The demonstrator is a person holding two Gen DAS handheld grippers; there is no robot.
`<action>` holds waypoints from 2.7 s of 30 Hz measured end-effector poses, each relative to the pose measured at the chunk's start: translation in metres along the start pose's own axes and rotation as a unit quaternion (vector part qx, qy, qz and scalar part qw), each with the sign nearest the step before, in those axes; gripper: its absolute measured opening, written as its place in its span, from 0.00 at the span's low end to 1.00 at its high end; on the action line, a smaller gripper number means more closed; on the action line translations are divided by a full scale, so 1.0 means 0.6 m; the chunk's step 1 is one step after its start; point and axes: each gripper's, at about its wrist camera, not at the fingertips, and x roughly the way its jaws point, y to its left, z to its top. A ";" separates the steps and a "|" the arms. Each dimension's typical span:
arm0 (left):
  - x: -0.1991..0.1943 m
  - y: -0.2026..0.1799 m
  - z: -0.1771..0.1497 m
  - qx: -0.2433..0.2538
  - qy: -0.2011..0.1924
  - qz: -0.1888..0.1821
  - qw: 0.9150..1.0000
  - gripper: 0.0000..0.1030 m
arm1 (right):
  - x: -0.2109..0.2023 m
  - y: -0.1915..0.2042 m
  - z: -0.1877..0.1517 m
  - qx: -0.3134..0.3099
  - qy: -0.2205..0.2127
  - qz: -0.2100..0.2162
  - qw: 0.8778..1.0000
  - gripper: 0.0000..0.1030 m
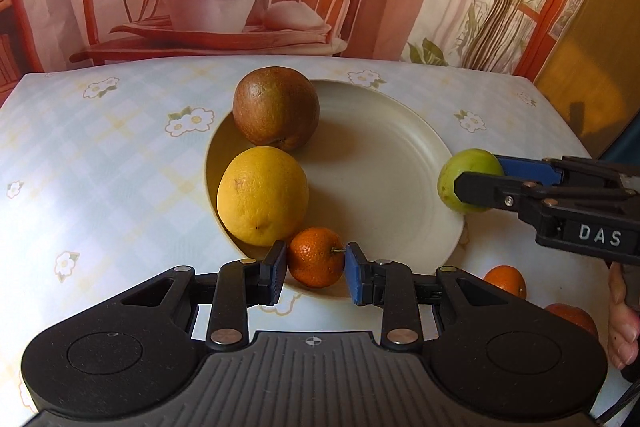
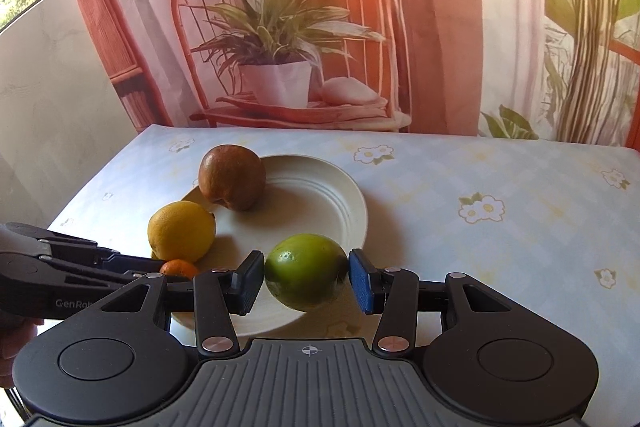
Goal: Organize fruits
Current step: 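Lower the tangerine onto the plate with the left gripper while the right gripper carries a green lime there, then open both grippers to release tangerine and lime on the plate, then withdraw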
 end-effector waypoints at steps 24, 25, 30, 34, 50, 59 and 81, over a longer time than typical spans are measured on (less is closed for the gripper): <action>0.010 0.015 0.006 -0.020 -0.019 0.015 1.000 0.33 | 0.157 0.033 0.108 -0.040 -0.011 -0.021 0.999 0.41; 0.010 0.015 0.007 -0.021 -0.019 0.015 0.999 0.33 | 0.151 0.034 0.109 -0.044 -0.016 -0.020 0.999 0.41; 0.008 0.014 0.008 -0.028 -0.019 0.015 0.999 0.34 | 0.114 0.033 0.107 -0.044 -0.031 -0.017 0.998 0.41; -0.002 0.019 0.006 -0.036 -0.026 0.015 0.999 0.33 | 0.081 0.029 0.095 -0.038 -0.035 -0.020 0.998 0.41; -0.098 0.056 -0.024 -0.051 -0.078 0.032 0.995 0.35 | -0.098 -0.002 -0.026 0.025 -0.089 -0.076 0.993 0.41; -0.151 0.059 -0.057 -0.058 -0.113 0.055 0.990 0.36 | -0.168 -0.013 -0.119 0.057 -0.084 -0.110 0.989 0.41; -0.196 0.006 -0.093 0.000 -0.152 0.061 0.987 0.36 | -0.188 0.020 -0.166 0.011 -0.069 -0.109 0.992 0.41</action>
